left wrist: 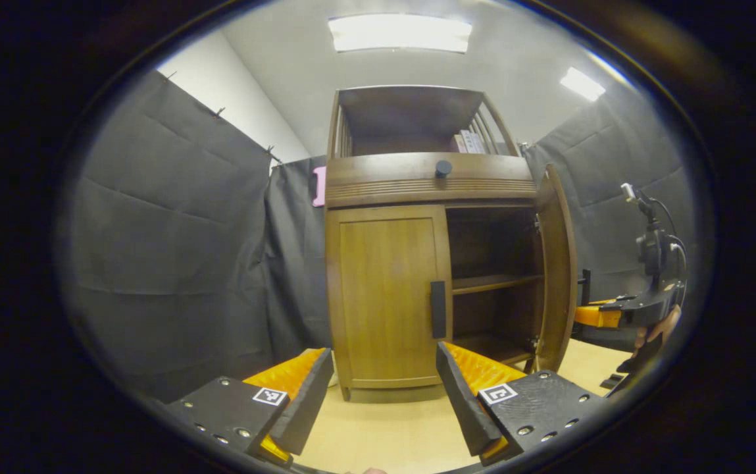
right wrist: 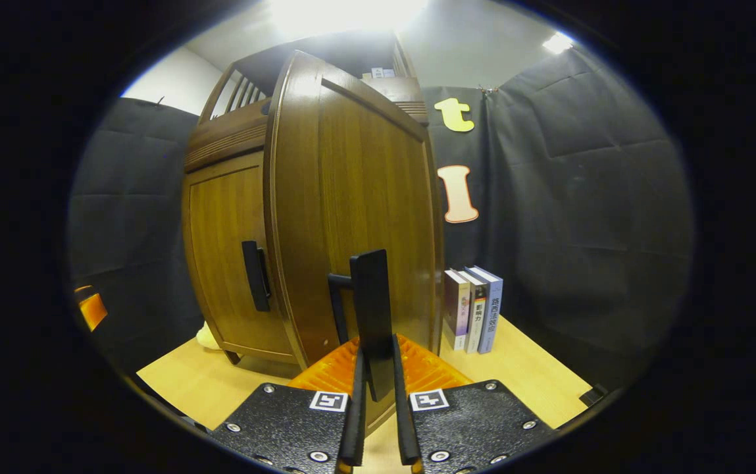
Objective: Open the right door of the double-door shoe cabinet with the right hand, and open the left door with the left hand.
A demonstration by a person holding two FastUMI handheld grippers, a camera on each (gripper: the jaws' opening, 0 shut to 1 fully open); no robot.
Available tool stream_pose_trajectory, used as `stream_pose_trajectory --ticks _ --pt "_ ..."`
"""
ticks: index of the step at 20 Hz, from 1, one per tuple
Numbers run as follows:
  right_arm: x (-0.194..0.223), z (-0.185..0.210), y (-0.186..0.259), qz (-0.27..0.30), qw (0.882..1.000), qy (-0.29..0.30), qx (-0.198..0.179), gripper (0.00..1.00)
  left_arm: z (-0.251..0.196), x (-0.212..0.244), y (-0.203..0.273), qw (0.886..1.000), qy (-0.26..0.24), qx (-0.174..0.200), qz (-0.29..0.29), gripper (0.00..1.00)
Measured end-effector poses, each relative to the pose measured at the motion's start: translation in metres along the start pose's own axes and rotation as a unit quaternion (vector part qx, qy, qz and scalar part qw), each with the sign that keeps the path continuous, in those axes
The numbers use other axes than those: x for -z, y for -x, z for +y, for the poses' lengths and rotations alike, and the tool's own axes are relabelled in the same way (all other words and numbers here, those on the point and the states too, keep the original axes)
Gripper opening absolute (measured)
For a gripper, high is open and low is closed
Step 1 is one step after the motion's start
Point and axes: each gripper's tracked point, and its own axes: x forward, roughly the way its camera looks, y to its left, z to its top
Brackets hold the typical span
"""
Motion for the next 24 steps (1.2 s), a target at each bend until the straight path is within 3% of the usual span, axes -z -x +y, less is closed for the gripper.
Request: stream_pose_trajectory --ticks 5,9,10,11,13,14,15,16,21,22,24 --pt "-0.006 -0.029 0.012 -0.006 1.000 0.000 0.022 0.15 -0.023 0.004 -0.011 0.999 0.006 0.033 0.003 0.84" --pt "-0.010 -0.062 0.021 -0.014 0.997 0.021 0.067 0.16 -0.044 -0.004 -0.012 0.998 0.005 0.055 -0.005 0.84" --pt "-0.010 -0.068 0.025 -0.015 0.997 0.020 0.073 0.10 -0.049 -0.004 -0.013 0.998 0.008 0.060 -0.005 0.84" --pt "-0.011 -0.075 0.029 -0.015 0.996 0.020 0.080 0.12 -0.053 -0.004 -0.015 0.998 0.009 0.066 -0.004 0.90" --pt "-0.010 -0.090 0.035 -0.013 0.995 0.026 0.097 0.10 -0.061 -0.001 -0.017 0.997 0.016 0.076 -0.003 0.90" --pt "-0.010 -0.096 0.038 -0.012 0.994 0.027 0.104 0.01 -0.065 0.000 -0.019 0.997 0.020 0.079 -0.001 0.92" --pt "-0.010 -0.102 0.041 -0.013 0.994 0.025 0.109 0.10 -0.067 0.003 -0.021 0.996 0.023 0.081 0.003 0.94" --pt "-0.010 -0.107 0.044 -0.013 0.993 0.025 0.115 0.10 -0.068 0.006 -0.025 0.996 0.025 0.082 0.007 0.90" --pt "-0.004 -0.140 0.056 -0.011 0.986 0.034 0.164 0.18 -0.068 0.010 -0.051 0.996 0.034 0.080 0.014 0.92" --pt "-0.004 -0.141 0.059 -0.011 0.987 0.023 0.158 0.15 -0.068 0.011 -0.057 0.996 0.030 0.079 0.017 0.90" --pt "-0.004 -0.133 0.065 -0.014 0.989 0.016 0.146 0.20 -0.068 0.017 -0.067 0.997 0.025 0.073 0.027 0.90"
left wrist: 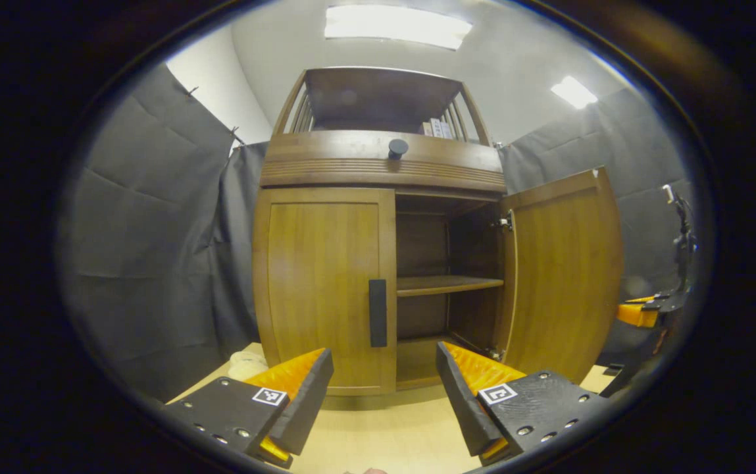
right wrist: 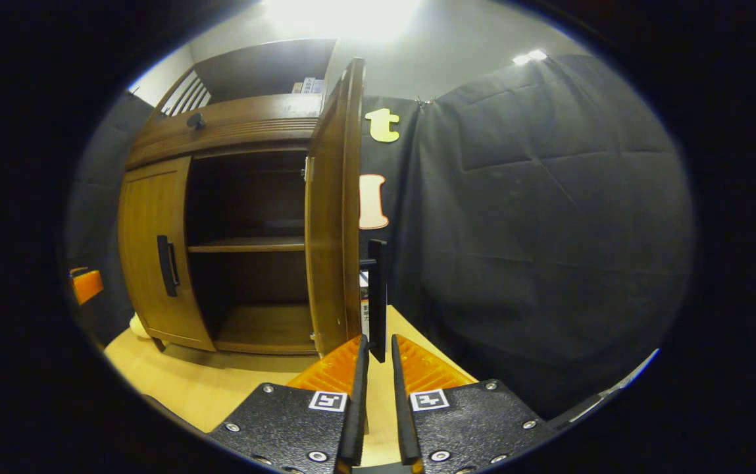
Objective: Open the right door of the double-door shoe cabinet with the right hand, and open the left door with the left hand.
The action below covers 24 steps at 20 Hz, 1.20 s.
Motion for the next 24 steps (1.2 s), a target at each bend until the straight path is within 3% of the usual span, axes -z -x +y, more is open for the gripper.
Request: stream_pose_trajectory --ticks 2,5,6,11,12,24 --pt "-0.004 0.007 0.009 -0.012 1.000 0.011 -0.007 0.27 0.001 0.001 -0.011 1.000 0.001 -0.001 0.004 0.90" --pt "-0.011 0.018 0.021 -0.030 0.999 0.014 -0.012 0.93 0.007 -0.004 -0.033 1.000 -0.006 -0.007 0.001 0.90" --pt "-0.014 0.022 0.024 -0.037 0.999 0.013 -0.015 0.97 0.009 -0.007 -0.042 1.000 -0.007 -0.009 -0.002 0.90" --pt "-0.014 0.045 0.023 -0.049 0.998 0.018 -0.041 0.97 0.017 -0.017 -0.088 1.000 0.002 -0.018 -0.018 0.90" --pt "-0.013 0.046 0.022 -0.048 0.998 0.018 -0.043 0.98 0.019 -0.018 -0.098 1.000 0.002 -0.020 -0.022 0.96" --pt "0.009 0.049 0.010 -0.022 0.998 0.018 -0.047 0.98 0.016 0.008 -0.195 1.000 0.016 -0.024 -0.010 0.96"
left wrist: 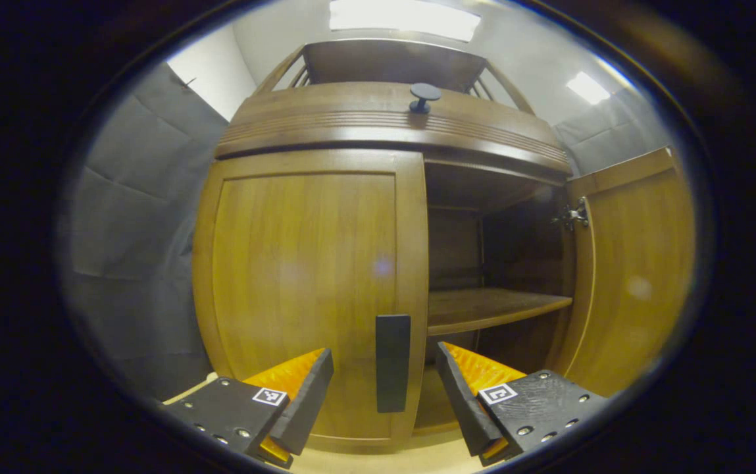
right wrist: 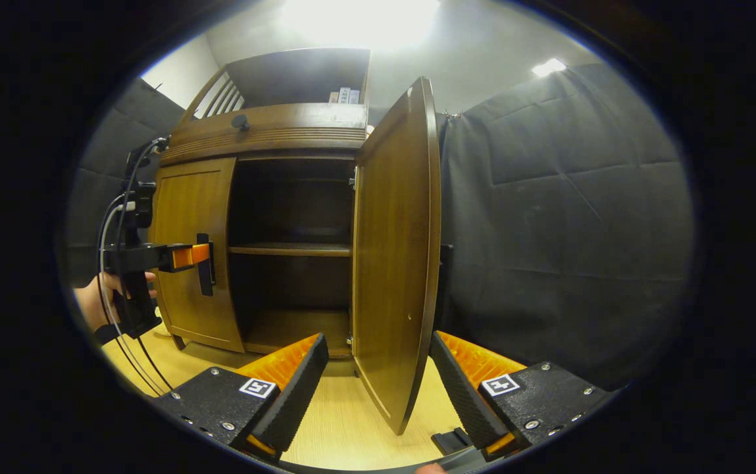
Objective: Open the right door of the double-door shoe cabinet with the right hand, and open the left door with the left hand.
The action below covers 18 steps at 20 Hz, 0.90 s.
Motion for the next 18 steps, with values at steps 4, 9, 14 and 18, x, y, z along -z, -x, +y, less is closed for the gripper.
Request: stream_pose_trajectory --ticks 4,9,14,18 --pt "0.005 0.009 -0.007 0.012 1.000 -0.007 0.000 0.98 0.003 0.024 -0.018 0.999 0.007 0.003 0.034 0.96" --pt "0.010 0.010 -0.005 0.020 1.000 -0.002 -0.001 0.98 0.011 0.036 -0.026 0.998 0.016 -0.007 0.054 0.75" --pt "0.010 0.022 -0.005 0.020 1.000 0.002 -0.017 0.98 0.005 0.037 -0.032 0.998 -0.002 0.000 0.057 0.33" --pt "0.007 0.025 -0.003 0.010 1.000 -0.007 -0.023 0.98 0.005 0.035 -0.020 0.998 0.011 0.009 0.059 0.24"
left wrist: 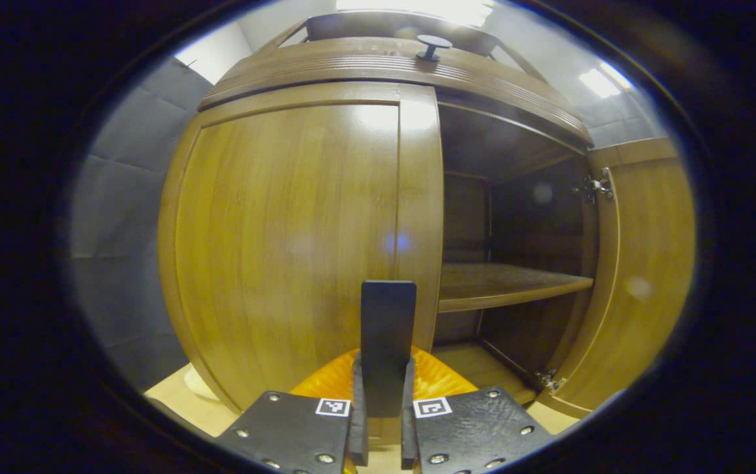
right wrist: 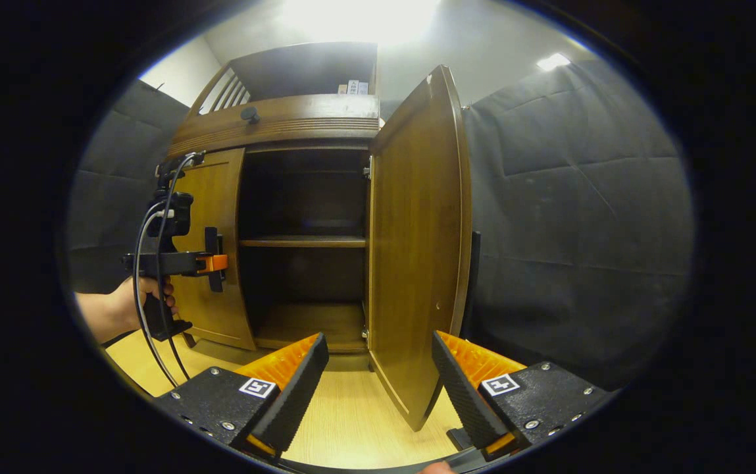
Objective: Open the right door of the double-door shoe cabinet with the right hand, and open the left door with the left hand.
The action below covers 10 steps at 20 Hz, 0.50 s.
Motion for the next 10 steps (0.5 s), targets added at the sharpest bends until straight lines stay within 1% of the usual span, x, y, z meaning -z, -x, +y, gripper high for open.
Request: stream_pose_trajectory --ticks 3,5,10 --pt "-0.003 0.001 0.000 -0.006 1.000 -0.008 0.002 0.98 0.002 -0.001 0.018 1.000 -0.005 -0.001 -0.001 0.24" --pt "-0.003 -0.001 0.004 -0.007 1.000 -0.005 0.006 0.96 0.003 -0.004 0.020 1.000 0.000 0.001 -0.001 0.23" --pt "-0.001 0.006 0.009 -0.006 1.000 -0.018 0.003 0.97 0.007 -0.013 0.024 1.000 -0.003 0.002 0.004 0.21"
